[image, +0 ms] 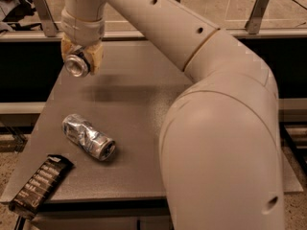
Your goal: Pick pepsi can
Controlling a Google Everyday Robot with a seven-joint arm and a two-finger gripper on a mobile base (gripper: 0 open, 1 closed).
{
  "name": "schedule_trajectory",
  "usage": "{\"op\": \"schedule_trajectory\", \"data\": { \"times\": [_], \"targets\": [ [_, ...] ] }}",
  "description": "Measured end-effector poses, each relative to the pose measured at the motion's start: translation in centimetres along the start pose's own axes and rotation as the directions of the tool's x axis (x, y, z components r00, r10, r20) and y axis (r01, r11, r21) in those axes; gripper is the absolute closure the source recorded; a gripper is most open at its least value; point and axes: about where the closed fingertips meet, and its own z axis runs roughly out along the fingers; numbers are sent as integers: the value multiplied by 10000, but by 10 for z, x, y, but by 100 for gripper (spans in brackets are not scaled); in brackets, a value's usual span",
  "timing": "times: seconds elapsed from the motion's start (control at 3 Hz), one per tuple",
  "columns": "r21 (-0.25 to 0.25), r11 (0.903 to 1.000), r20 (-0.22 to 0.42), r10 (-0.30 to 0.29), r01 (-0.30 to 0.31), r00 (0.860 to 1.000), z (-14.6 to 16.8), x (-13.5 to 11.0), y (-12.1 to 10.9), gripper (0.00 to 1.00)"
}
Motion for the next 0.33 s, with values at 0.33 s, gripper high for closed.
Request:
{"op": "schedule_trajectory", "data": {
  "times": [0.33],
  "targets": [
    [1002,9929,112,628,-636,9980,-41,9,1,100]
  ]
}}
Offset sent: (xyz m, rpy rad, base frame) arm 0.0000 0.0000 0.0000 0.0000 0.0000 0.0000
